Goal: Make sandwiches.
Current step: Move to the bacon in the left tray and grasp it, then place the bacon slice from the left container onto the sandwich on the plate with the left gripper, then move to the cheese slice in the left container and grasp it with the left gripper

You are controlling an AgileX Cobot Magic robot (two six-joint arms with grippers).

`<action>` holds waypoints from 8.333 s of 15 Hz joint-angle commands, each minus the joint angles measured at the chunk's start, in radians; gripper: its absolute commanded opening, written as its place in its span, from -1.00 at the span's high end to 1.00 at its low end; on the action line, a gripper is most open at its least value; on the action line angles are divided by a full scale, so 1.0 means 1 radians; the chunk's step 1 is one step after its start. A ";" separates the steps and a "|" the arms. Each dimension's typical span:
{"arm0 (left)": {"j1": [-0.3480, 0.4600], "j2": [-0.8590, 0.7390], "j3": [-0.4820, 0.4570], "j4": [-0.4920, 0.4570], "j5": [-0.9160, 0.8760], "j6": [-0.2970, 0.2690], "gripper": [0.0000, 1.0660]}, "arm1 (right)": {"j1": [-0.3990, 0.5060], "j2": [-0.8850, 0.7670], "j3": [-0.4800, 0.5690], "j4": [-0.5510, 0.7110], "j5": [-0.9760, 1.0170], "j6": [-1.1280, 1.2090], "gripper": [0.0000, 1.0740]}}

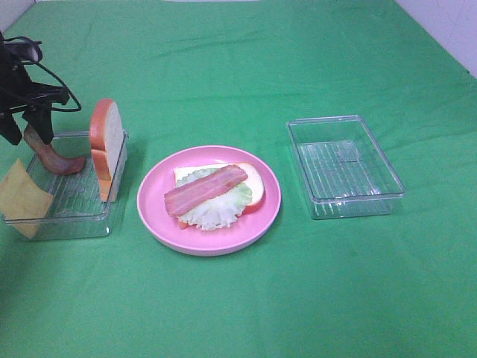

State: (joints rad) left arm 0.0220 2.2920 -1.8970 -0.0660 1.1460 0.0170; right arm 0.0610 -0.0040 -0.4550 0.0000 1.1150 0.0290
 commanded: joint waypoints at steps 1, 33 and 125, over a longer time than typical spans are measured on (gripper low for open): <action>-0.005 0.004 -0.004 -0.010 0.010 0.008 0.57 | -0.001 -0.031 0.002 -0.005 -0.013 -0.003 -0.80; -0.439 -0.337 -0.303 -0.411 0.154 0.102 1.00 | -0.001 -0.031 0.002 -0.005 -0.013 -0.003 -0.80; -0.094 -0.367 0.494 0.053 0.045 -0.141 -0.83 | -0.001 -0.029 0.002 0.000 -0.013 -0.003 -0.80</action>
State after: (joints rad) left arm -0.0660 1.9200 -1.4060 -0.0140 1.1990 -0.1250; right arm 0.0610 -0.0040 -0.4550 0.0000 1.1150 0.0290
